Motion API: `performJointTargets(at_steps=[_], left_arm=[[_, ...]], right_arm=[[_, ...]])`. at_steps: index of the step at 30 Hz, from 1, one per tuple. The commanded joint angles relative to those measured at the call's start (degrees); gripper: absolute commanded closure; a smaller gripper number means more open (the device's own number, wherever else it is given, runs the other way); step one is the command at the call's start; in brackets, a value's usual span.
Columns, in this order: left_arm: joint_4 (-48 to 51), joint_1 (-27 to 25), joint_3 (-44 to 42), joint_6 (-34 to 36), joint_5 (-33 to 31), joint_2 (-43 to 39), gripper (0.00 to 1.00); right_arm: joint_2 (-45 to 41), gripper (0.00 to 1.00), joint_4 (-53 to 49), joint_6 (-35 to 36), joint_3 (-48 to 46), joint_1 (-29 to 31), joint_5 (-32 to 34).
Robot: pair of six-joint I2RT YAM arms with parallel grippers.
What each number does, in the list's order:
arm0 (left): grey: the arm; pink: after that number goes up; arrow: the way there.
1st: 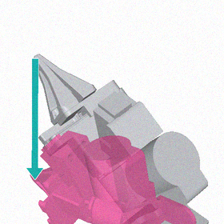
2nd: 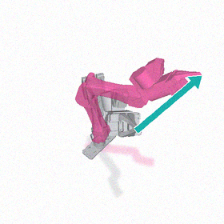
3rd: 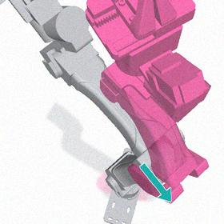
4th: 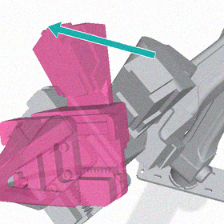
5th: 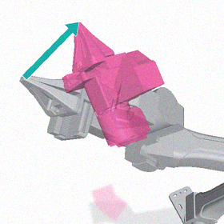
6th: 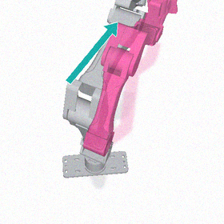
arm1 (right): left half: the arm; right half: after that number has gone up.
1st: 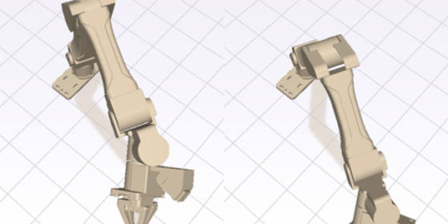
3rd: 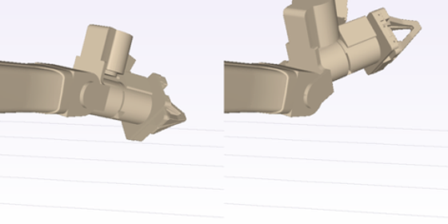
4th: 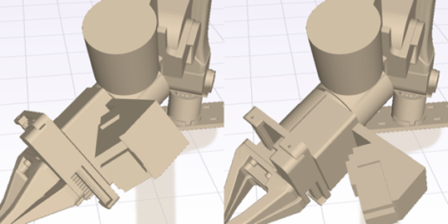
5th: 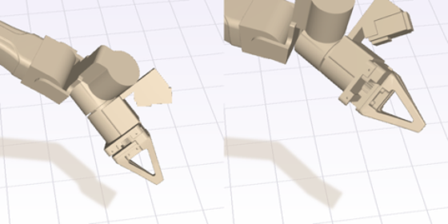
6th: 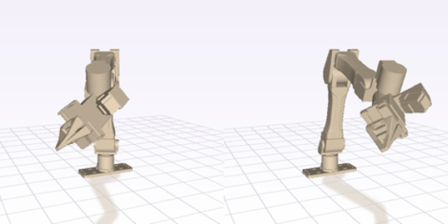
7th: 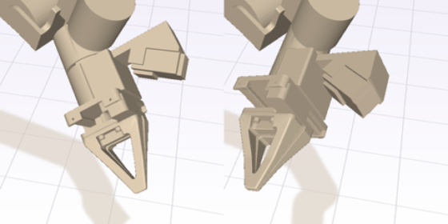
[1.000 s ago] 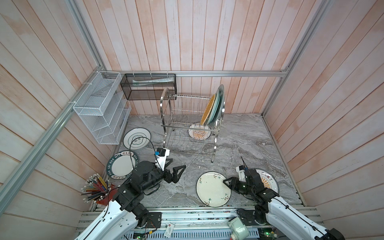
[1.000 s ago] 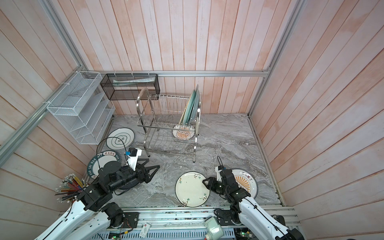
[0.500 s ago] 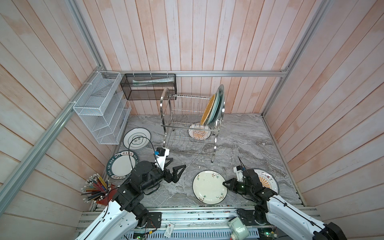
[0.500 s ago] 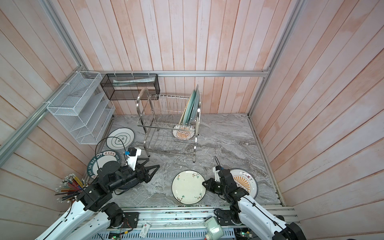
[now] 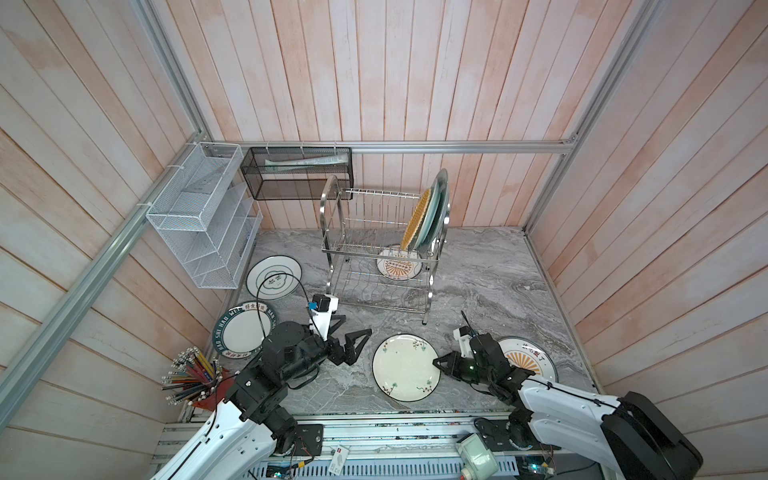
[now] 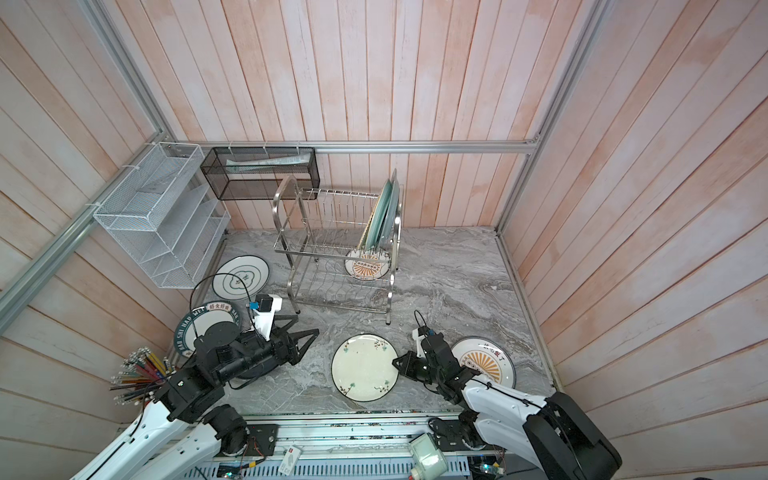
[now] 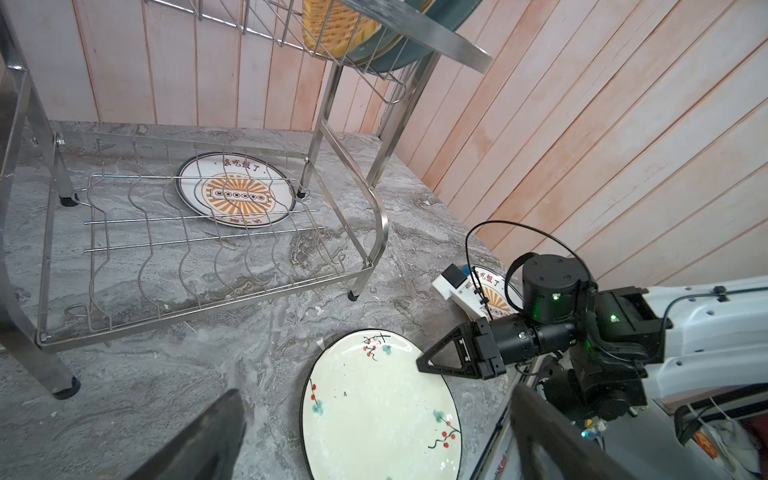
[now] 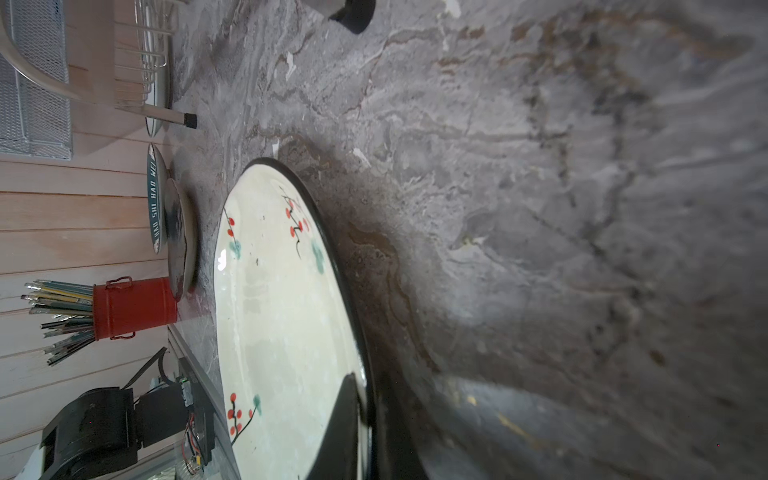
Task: Load the plates into the dish rack
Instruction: 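Drag the berry plate toward the robot with the right gripper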
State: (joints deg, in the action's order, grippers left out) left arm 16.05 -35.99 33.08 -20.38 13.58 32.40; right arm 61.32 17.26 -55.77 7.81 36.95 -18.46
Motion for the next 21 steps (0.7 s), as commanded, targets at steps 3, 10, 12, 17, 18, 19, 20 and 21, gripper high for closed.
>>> performJointTargets(at_steps=[3,10,12,17,18,19,20,21], left_arm=[[-0.2,0.4,0.0,0.6,-0.3,-0.9,0.0],[-0.2,0.4,0.0,0.5,-0.3,-1.1,0.0],[-0.1,0.4,0.0,0.6,-0.4,-1.2,0.0],[-0.1,0.5,0.1,0.6,-0.6,-1.4,0.0],[-0.1,0.4,0.0,0.6,-0.6,-1.4,0.0],[-0.1,0.4,0.0,0.5,-0.7,-1.4,0.0],[-0.2,0.4,-0.1,0.6,-0.6,-1.3,0.0],[-0.2,0.4,-0.1,0.5,-0.6,-1.4,0.0]], right_arm=[[2.8,1.0,1.1,-0.6,1.7,1.8,5.1],[6.8,0.92,-1.9,2.6,3.1,2.7,4.1],[7.7,0.88,-2.3,3.1,3.3,2.9,4.1],[10.4,0.79,-2.1,4.5,4.1,3.4,4.1],[11.0,0.79,-2.1,4.6,4.4,3.5,4.2],[11.6,0.78,-2.0,4.7,4.6,3.7,4.4],[12.1,0.77,-1.9,4.8,4.7,3.8,4.4],[12.7,0.75,-2.0,4.8,4.9,4.0,4.6]])
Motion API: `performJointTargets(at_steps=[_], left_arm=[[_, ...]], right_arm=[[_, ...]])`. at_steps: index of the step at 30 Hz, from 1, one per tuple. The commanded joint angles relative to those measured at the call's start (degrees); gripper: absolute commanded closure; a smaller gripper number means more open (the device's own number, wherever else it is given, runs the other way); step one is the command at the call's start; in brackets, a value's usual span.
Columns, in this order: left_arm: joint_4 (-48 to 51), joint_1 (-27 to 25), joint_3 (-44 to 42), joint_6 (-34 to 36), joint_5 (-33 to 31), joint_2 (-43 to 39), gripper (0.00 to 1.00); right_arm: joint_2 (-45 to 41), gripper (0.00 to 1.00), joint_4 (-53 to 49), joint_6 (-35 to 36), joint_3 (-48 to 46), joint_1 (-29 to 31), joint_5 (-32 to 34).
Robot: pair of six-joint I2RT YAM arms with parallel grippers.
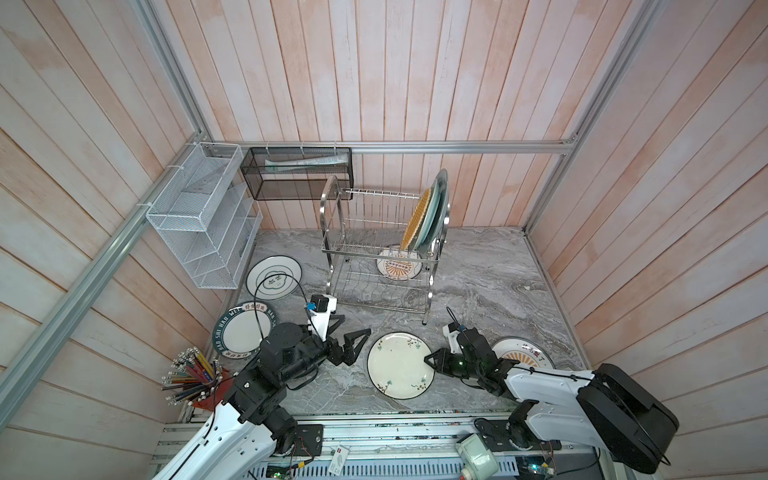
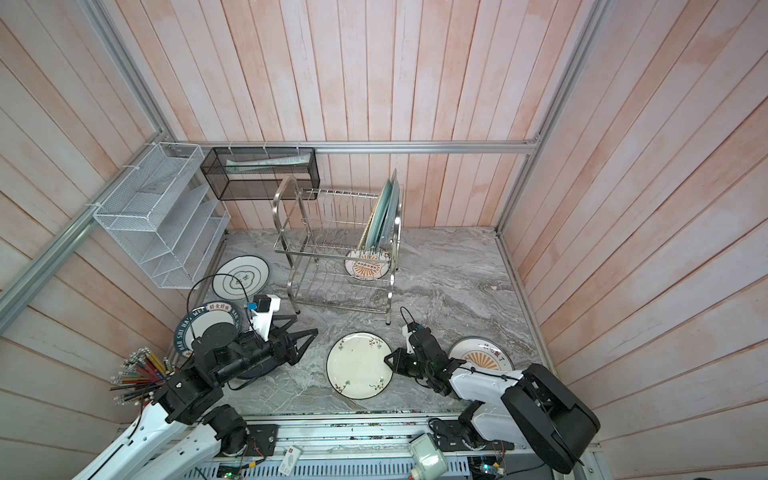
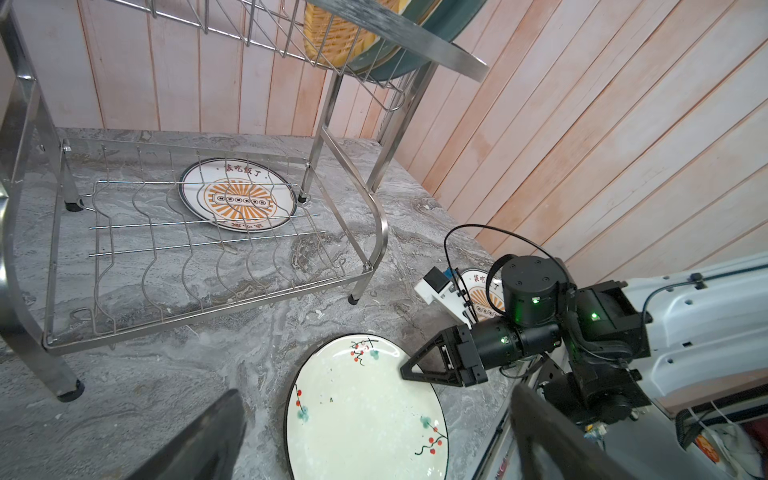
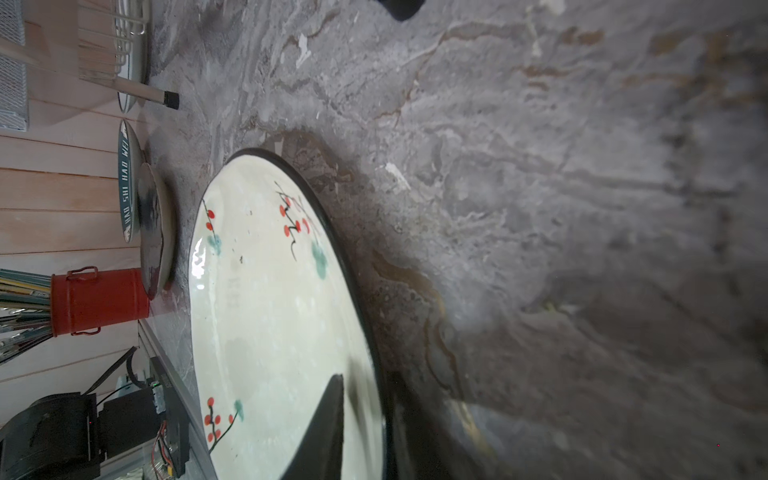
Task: Load the plates into the dish rack
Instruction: 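Drag the berry plate toward the robot with the right gripper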
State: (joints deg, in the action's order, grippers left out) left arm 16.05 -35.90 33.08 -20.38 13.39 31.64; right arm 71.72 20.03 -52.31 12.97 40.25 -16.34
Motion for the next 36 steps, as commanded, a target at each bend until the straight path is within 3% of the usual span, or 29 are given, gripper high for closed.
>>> performJointTargets(at_steps=[1,5,12,22,27,32,36], left_arm=[[-0.2,0.3,0.0,0.6,-0.4,-0.5,0.0],[-0.3,0.3,0.0,0.7,-0.6,-0.5,0.0],[-0.2,0.3,-0.1,0.5,-0.7,-0.6,0.0],[-6.5,0.3,-4.5,-1.3,4.0,-7.8,0.0],[-10.2,0.2,-5.5,-1.7,6.5,-7.6,0.0],[-13.1,-1.2,-4.9,-1.3,7.9,-4.0,0.0],[-14.6,-5.6,-2.9,1.5,7.0,-0.2,0.0]], right_arm=[[2.8,0.74,-4.8,1.5,0.0,1.1,2.7],[4.4,0.75,-4.1,1.3,0.4,2.1,2.7],[4.1,1.0,-2.7,1.2,0.6,2.3,1.5],[-12.3,1.0,-12.4,-1.6,8.6,2.3,-4.5],[-17.6,1.0,-18.0,-1.2,13.7,2.3,-7.5],[-22.7,1.0,-20.5,-2.3,16.4,2.2,-4.2],[-25.3,1.0,-24.0,-2.7,19.0,-0.1,-1.2]])
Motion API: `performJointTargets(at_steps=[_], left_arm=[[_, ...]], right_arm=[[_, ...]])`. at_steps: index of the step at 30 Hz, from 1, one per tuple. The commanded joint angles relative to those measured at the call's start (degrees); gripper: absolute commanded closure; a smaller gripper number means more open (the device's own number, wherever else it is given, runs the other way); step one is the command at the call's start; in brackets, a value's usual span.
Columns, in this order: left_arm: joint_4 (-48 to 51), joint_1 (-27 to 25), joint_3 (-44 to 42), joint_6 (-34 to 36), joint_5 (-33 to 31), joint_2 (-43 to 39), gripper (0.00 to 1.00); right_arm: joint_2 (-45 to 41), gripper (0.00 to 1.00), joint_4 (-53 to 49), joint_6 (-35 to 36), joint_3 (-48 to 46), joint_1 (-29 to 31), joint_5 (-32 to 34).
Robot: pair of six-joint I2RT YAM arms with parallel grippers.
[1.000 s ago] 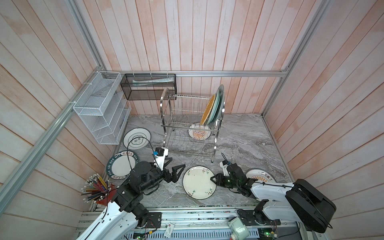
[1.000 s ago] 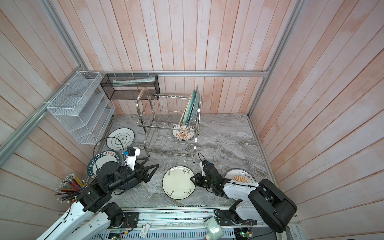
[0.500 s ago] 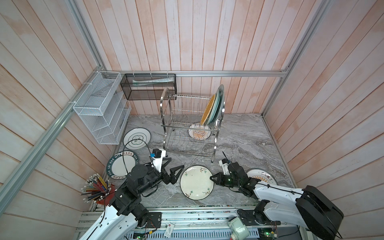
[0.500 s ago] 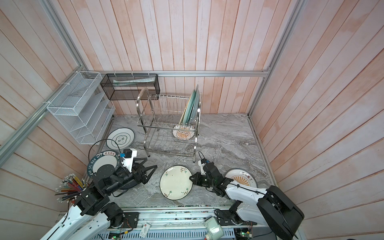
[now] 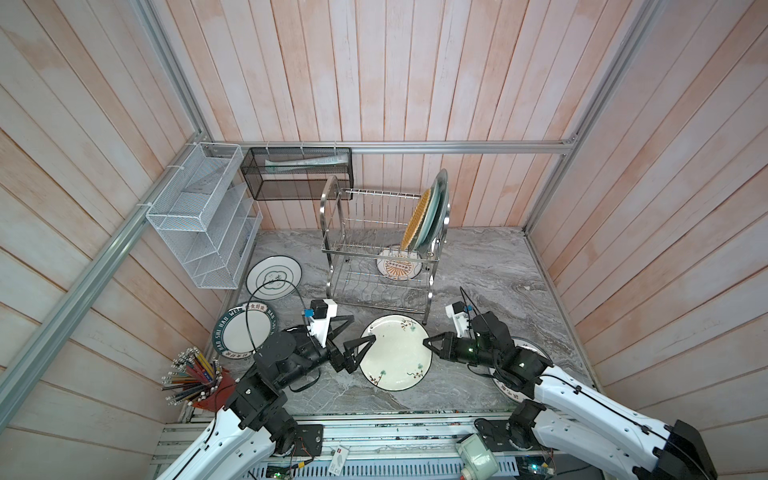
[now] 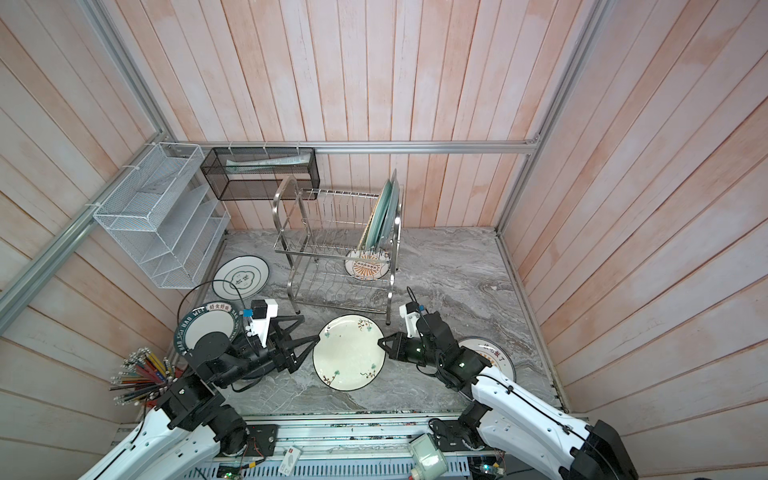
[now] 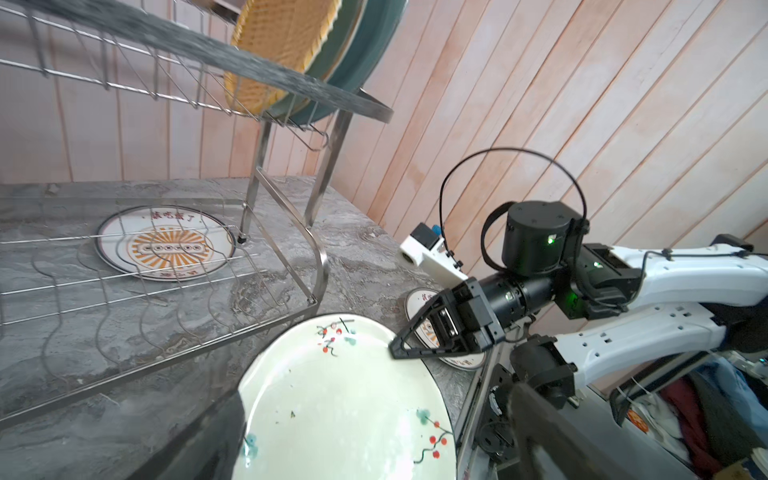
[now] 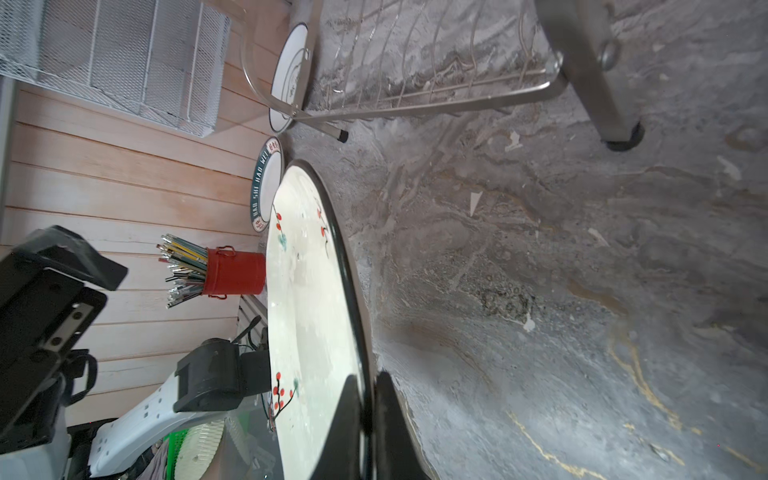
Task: Load the plates into the dish rack
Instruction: 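Drag the berry plate toward the robot with the right gripper, then tilt the berry plate up with right gripper while left gripper grips its rim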
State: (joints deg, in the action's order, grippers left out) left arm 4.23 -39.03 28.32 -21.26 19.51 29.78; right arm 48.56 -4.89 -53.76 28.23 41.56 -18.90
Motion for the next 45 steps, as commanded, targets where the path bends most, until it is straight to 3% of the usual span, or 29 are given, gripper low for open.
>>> performJointTargets(at_steps=[1,11,18,24,35,40,45], left_arm=[[-2.6,-3.8,2.5,3.5,0.4,2.9,0.0],[5.2,-20.1,12.2,21.3,-12.2,14.4,0.0],[11.0,-33.2,18.2,34.6,-29.3,24.8,0.0],[9.1,-40.2,18.7,45.3,-42.3,30.6,0.0],[2.6,-40.9,17.9,53.6,-51.6,37.3,0.12],[-1.2,-40.8,17.0,57.1,-54.1,40.0,0.27],[-1.7,-39.9,16.6,57.6,-54.3,42.6,0.31]], right_arm=[[-2.6,1.0,0.9,-1.8,4.1,-2.2,1.6],[-4.7,1.0,2.8,-7.2,6.0,-5.2,5.1],[-4.7,1.0,3.7,-9.7,6.2,-5.4,6.6],[-4.9,1.0,3.2,-10.4,6.8,-6.0,7.4],[-5.1,1.0,4.6,-12.6,7.0,-6.4,7.4],[-5.1,1.0,5.1,-13.3,7.0,-6.4,7.3],[-5.2,1.0,5.3,-13.7,7.0,-6.4,7.2]])
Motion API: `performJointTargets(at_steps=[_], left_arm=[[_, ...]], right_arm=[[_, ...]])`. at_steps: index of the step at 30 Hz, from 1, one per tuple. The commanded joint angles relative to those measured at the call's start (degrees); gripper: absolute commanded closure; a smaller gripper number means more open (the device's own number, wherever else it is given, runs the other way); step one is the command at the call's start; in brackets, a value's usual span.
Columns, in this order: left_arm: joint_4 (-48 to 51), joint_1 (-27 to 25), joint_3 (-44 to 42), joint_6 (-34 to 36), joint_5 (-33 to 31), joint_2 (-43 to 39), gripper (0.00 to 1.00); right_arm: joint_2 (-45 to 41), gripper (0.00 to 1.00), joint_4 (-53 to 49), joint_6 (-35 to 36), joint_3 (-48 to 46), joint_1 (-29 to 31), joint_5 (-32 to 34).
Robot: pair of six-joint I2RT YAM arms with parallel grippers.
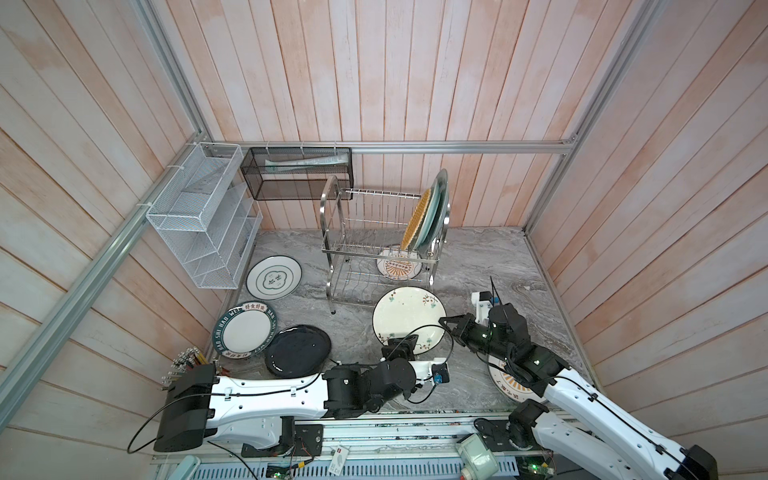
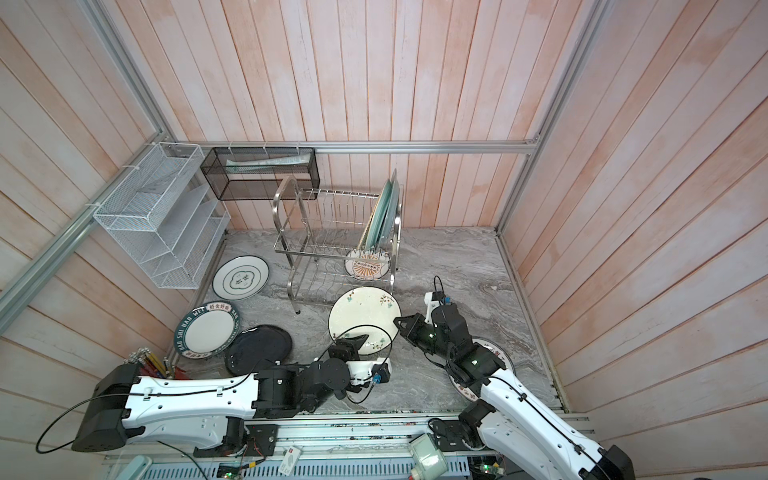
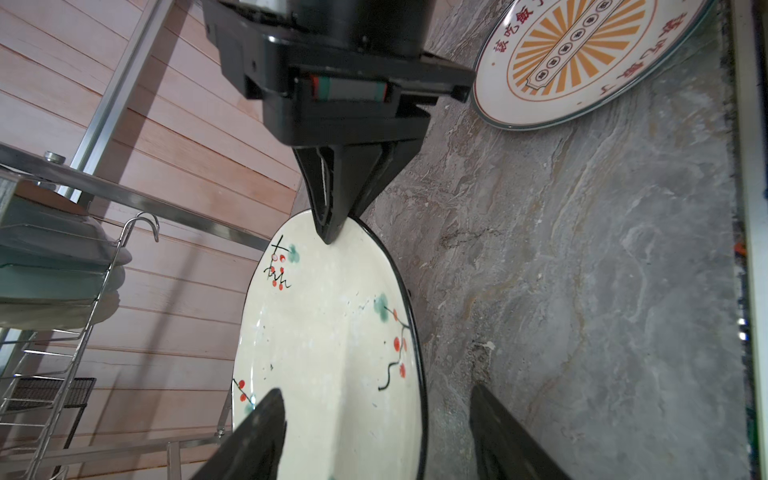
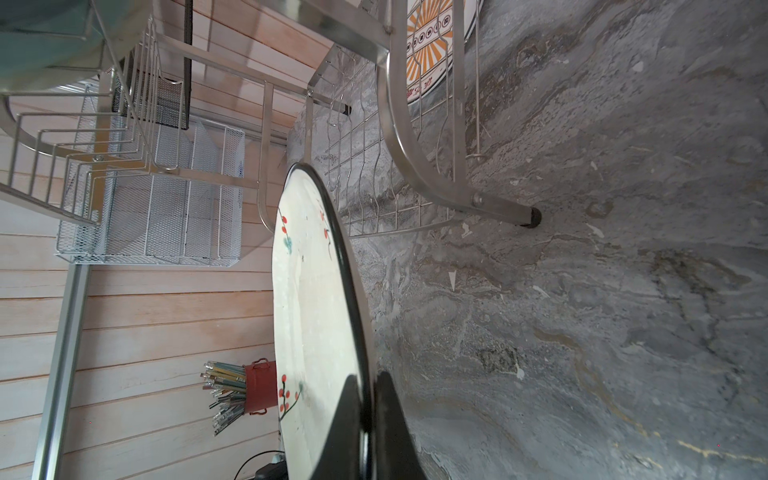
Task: Load the plates into the dish rack
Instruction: 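Tilt the berry plate up with right gripper while left gripper grips its rim, then lift the berry plate upright with the left gripper while the right gripper releases and withdraws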
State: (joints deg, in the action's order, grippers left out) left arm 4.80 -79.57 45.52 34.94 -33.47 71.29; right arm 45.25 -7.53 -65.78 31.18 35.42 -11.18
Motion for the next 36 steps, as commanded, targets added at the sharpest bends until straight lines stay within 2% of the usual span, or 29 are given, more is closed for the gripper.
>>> performJointTargets(at_steps=[1,8,12,17,26,30,31,32,34,36], left_arm=[[-2.5,0.9,-0.7,1.1,-0.9,1.3,0.33],[-4.0,3.6,-0.9,0.6,-0.7,3.4,0.5],[-4.8,3.9,-0.9,1.4,-2.1,5.3,0.52],[-6.3,4.2,-1.1,1.5,-5.0,7.4,0.63],[-8.1,4.3,0.2,1.0,-12.0,8.5,1.0],[-4.8,3.7,0.9,-3.7,-8.4,4.9,1.0],[-4.4,3.4,0.9,-4.4,-7.8,4.0,1.0],[-3.5,2.9,0.9,-4.9,-7.2,2.8,1.0],[-1.6,1.8,0.7,-5.6,-5.5,0.6,1.0],[0.0,1.4,0.3,-7.1,-3.4,-1.9,1.0]], right_arm=[[-1.9,1.0,8.0,-1.8,4.0,-0.3,-0.5],[-2.3,1.0,8.9,-2.8,3.0,-0.3,-0.9],[-2.5,1.0,9.5,-3.2,2.6,-0.3,-1.1],[-2.7,1.0,9.8,-3.7,2.3,-0.3,-1.4],[-4.0,1.0,10.6,-4.7,1.0,-0.3,-2.0],[-4.0,1.0,10.9,-4.0,0.9,-0.3,-3.0],[-4.0,0.98,10.8,-3.6,0.9,-0.3,-3.1],[-4.1,0.88,10.5,-3.3,1.0,-0.3,-3.1],[-4.3,0.77,10.2,-2.6,1.2,-0.3,-3.0],[-4.7,0.62,10.4,-1.9,1.2,-0.4,-3.1]])
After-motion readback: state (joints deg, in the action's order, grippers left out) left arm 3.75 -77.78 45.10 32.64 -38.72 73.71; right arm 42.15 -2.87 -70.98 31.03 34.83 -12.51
